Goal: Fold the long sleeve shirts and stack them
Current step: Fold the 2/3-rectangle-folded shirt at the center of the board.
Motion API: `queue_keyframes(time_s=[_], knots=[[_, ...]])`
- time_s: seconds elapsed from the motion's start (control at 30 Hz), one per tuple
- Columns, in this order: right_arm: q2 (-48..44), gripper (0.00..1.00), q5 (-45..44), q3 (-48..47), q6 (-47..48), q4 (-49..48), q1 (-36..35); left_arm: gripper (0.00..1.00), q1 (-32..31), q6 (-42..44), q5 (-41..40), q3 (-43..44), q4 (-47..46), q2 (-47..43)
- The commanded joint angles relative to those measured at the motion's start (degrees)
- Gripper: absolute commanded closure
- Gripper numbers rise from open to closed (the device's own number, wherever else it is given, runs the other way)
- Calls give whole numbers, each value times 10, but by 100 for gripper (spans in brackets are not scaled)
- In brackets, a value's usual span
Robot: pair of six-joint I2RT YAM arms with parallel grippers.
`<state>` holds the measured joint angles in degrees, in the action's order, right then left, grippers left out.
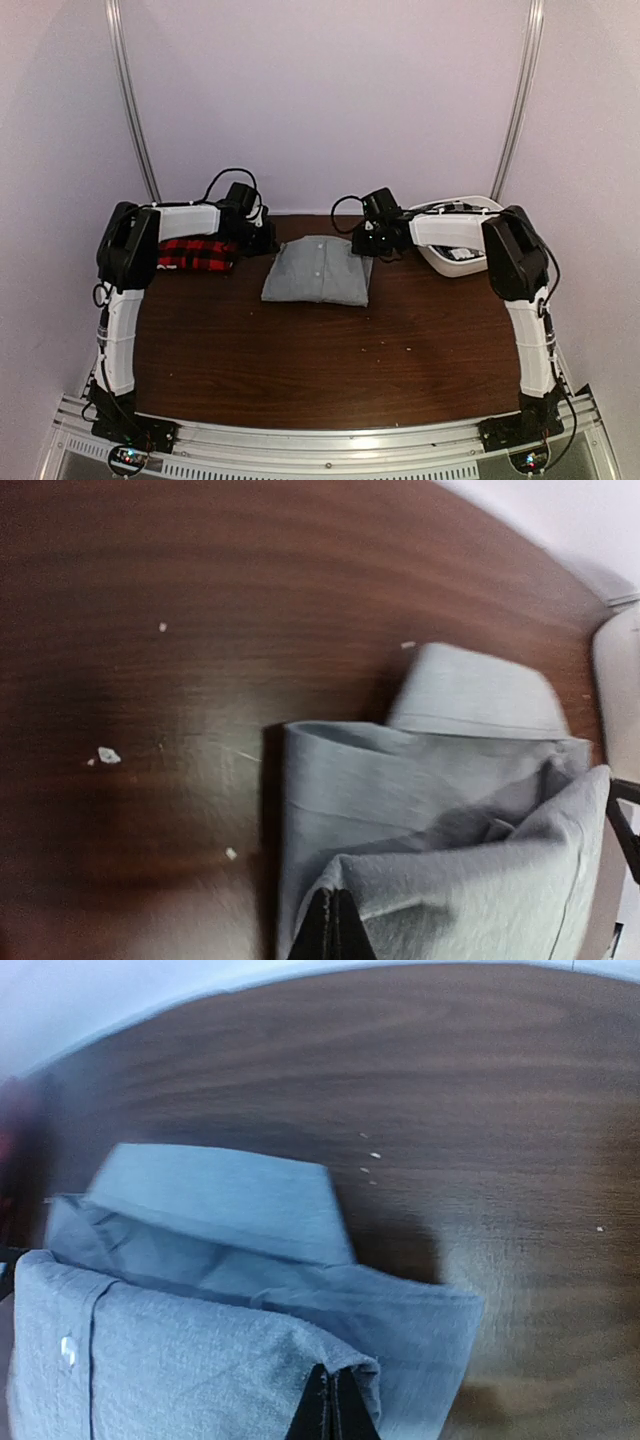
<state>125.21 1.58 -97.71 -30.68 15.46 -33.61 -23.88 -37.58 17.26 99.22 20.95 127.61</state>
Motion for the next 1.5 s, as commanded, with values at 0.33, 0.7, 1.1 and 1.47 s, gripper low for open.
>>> queue_keyframes(time_s=[0.33,0.7,1.1,1.47], knots=[[17,100,86,111,13,-37,-20,100,-31,-42,43,-223,-110,-70],[-252,100,15,379,-38,-100,-154,100,-152,-143,-66,-559,-134,-401],[-353,100,-37,405,-42,-72,-168,100,-158,-129,-84,-575,-120,-514],[-335,100,-68,373,-25,-55,-152,100,-129,-100,-61,-509,-102,-449]])
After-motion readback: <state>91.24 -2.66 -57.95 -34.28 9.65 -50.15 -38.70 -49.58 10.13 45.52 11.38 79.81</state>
